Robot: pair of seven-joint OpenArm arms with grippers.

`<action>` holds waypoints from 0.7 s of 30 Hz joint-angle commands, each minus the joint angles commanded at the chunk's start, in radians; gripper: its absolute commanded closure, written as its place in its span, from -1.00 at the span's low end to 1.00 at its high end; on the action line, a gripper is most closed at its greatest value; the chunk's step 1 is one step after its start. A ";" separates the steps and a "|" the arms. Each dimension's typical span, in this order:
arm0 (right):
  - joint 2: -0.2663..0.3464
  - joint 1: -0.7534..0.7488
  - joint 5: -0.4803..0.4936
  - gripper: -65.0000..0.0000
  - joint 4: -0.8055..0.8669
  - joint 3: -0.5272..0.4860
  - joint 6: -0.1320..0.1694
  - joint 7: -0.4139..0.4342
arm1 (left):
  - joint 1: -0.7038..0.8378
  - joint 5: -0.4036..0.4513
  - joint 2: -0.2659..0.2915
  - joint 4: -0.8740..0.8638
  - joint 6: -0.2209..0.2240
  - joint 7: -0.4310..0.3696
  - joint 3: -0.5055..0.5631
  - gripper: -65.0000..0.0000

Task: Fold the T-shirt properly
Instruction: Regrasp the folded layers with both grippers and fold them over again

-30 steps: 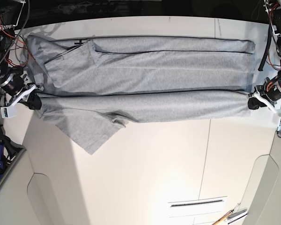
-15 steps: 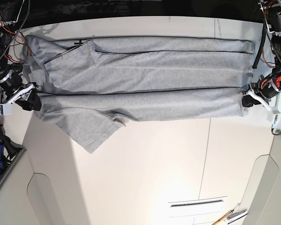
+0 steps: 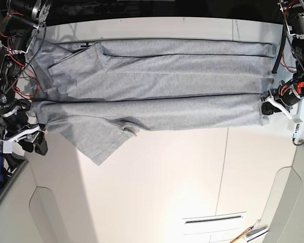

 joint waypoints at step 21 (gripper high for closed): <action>-0.145 0.096 -0.122 0.22 -0.257 -0.214 0.004 0.076 | 0.000 0.000 0.003 0.000 0.000 -0.003 0.000 1.00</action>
